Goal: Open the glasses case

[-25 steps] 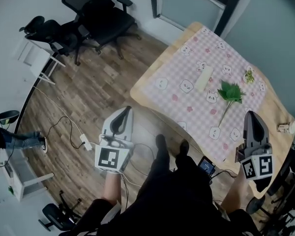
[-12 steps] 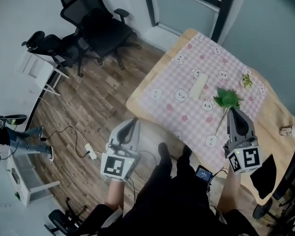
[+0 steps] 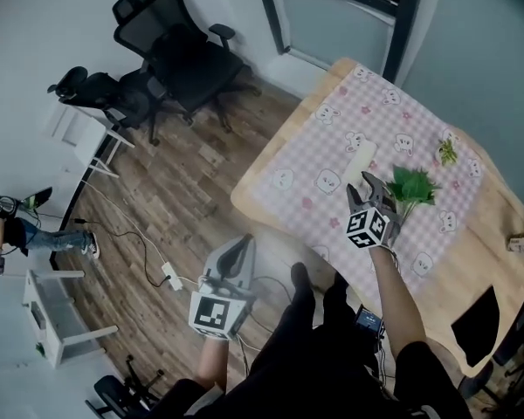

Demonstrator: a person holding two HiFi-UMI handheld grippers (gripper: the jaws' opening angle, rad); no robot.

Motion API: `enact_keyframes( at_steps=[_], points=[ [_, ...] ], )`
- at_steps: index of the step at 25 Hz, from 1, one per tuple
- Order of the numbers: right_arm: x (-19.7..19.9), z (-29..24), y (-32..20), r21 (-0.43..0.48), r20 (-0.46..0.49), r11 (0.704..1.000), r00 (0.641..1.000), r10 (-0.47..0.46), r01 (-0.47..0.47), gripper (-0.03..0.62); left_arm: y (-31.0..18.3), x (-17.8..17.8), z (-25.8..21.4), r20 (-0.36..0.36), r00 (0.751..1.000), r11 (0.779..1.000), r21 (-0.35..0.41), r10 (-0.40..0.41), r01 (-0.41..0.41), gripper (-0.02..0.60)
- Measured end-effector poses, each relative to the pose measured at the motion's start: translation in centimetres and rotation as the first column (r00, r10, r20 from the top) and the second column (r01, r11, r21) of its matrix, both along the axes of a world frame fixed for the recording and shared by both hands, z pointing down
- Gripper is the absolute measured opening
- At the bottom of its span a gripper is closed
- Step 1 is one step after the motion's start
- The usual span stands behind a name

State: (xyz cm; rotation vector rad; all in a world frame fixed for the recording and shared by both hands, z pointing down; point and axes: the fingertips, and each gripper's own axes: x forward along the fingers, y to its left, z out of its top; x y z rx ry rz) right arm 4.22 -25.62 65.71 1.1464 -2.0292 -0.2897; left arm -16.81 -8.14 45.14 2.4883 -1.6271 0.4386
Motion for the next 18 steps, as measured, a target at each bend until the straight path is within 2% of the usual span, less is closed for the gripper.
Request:
enact_keyframes(
  at_steps=[1,3,6,9,12,18],
  points=[
    [-1.1,2.4,-0.9,-0.022,-0.058,0.999,0.998,-0.032,0.031,0.209,0.1,-0.1,0.2,0.001,1.0,1.0,-0.004,-0.003,0.003,-0.002],
    [-2.2,6.8,-2.2,-0.061,-0.164,0.995,0.983,-0.083,0.074,0.209,0.4,-0.5,0.7,-0.003,1.0,1.0,-0.01,-0.02,0.02,-0.002],
    [-2.4,11.0,-3.4,-0.096,-0.238,0.993,0.967,-0.095,0.074,0.197,1.5,-1.8,1.7,-0.002,0.998,0.997,-0.041,-0.066,0.066,-0.002],
    [-2.4,12.0,-4.0,-0.096,-0.248,0.994,0.966,-0.07,0.048,0.166,2.6,-3.8,2.9,0.03,0.996,0.995,-0.061,-0.083,0.085,-0.002],
    [-2.7,12.9,-4.6,-0.123,-0.254,0.991,0.964,-0.074,0.044,0.164,3.2,-5.3,4.2,0.016,0.993,0.987,-0.106,-0.121,0.122,-0.002],
    [-3.0,13.3,-5.4,-0.128,-0.248,0.992,0.967,-0.05,0.019,0.153,2.6,-5.3,4.4,0.001,0.993,0.986,-0.124,-0.116,0.115,-0.002]
  ],
)
